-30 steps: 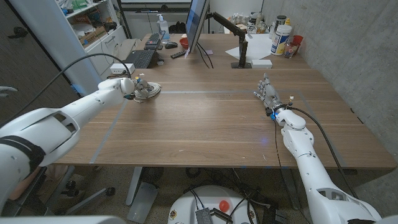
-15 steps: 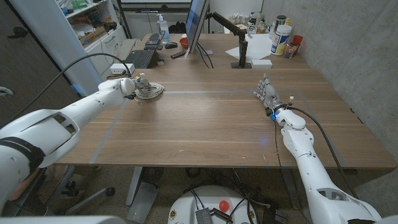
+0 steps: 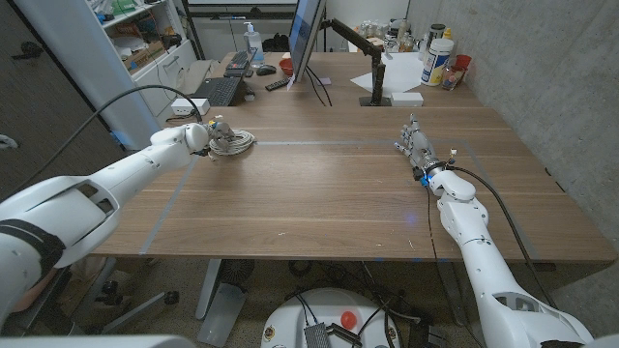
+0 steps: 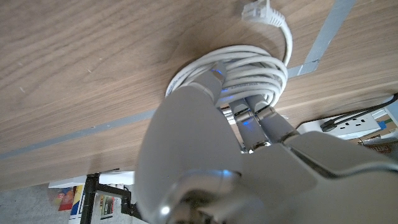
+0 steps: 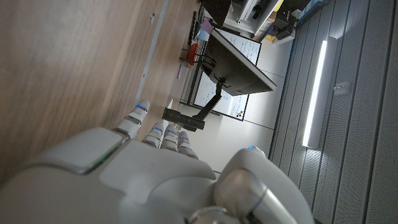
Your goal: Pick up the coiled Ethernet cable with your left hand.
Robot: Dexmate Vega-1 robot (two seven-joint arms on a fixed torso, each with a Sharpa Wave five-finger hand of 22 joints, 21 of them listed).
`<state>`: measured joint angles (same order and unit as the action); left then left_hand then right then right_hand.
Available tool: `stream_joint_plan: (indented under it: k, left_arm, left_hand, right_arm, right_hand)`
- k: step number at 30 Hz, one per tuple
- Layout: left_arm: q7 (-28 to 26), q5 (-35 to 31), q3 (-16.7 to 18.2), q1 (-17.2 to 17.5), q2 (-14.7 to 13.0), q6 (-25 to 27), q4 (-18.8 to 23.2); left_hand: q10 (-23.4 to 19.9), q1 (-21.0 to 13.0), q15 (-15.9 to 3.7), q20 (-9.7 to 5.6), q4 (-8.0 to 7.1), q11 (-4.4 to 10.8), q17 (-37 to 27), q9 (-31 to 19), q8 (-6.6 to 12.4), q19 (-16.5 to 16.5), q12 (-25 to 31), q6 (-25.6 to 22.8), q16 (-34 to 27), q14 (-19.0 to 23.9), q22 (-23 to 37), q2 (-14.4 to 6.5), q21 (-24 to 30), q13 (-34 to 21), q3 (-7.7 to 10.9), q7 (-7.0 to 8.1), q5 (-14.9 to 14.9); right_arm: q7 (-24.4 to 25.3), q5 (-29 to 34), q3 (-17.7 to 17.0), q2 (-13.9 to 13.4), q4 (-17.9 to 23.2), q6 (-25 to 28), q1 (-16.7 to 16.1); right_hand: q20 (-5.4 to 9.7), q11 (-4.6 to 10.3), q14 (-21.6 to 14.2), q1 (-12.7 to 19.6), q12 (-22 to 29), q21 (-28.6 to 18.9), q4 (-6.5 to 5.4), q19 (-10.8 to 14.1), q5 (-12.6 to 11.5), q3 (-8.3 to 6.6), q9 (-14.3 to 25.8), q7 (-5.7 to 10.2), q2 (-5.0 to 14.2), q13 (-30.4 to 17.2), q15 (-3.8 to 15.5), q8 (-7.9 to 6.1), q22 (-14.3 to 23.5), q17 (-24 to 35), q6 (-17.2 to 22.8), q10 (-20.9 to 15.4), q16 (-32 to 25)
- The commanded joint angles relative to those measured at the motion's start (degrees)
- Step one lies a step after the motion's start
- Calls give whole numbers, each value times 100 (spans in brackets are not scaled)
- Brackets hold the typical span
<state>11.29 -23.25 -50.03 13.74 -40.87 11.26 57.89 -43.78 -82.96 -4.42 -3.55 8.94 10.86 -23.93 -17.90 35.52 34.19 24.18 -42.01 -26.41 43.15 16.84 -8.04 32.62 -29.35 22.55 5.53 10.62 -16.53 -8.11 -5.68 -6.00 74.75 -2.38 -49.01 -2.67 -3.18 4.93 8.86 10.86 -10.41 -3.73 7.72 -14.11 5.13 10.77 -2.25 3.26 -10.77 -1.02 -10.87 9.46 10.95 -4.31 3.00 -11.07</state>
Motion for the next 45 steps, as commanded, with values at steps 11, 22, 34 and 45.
stream_joint_plan:
  k: [11, 22, 34, 45]
  left_arm:
    - [54, -17, 65, 64, -91, 221, 230]
    - [58, -13, 119, 126, -144, 368, 392]
    - [66, 0, 221, 238, -265, 520, 689]
    - [138, -39, 315, 333, -415, 683, 1046]
  left_hand:
    - [-165, -65, -912, -108, -4, -17, -443, -844, 242, -92, 104, -403, -48, 98, 441, -143, 231, -119, -138, 85, 2]
    - [-199, -59, -911, -97, 2, -29, -475, -816, 259, -146, 118, -402, -41, 114, 484, -125, 343, -162, -202, 94, 11]
    - [-206, -62, -911, -75, 4, -3, -499, -782, 276, -251, 114, -404, -1, 79, 523, -133, 455, -210, -252, 104, 27]
    - [-238, -62, -910, -74, 0, -8, -521, -754, 302, -299, 112, -431, 21, 76, 544, -144, 556, -235, -284, 111, 35]
  right_arm:
    - [-18, -14, -7, 0, 30, 14, -12]
    - [-18, -11, -7, -3, 43, 19, -18]
    - [-18, -3, 0, -8, 41, 11, -17]
    - [-27, -1, 7, -19, 49, 4, -18]
  right_hand:
    - [-33, -19, 22, 22, 38, -35, -6, 19, 26, 48, 11, -14, 46, -16, -2, -37, 22, 18, 0, 36, -28]
    - [-30, -19, 17, 22, 38, -35, -8, 20, 25, 52, 11, -13, 49, -16, 0, -37, 22, 18, 1, 37, -30]
    - [-23, -10, 17, 25, 39, -36, -8, 23, 25, 55, 11, -15, 52, -16, -2, -36, 22, 18, -2, 34, -30]
    - [-25, -8, 23, 27, 37, -33, -8, 15, 25, 57, 11, -14, 55, -16, -7, -35, 22, 17, -4, 40, -28]
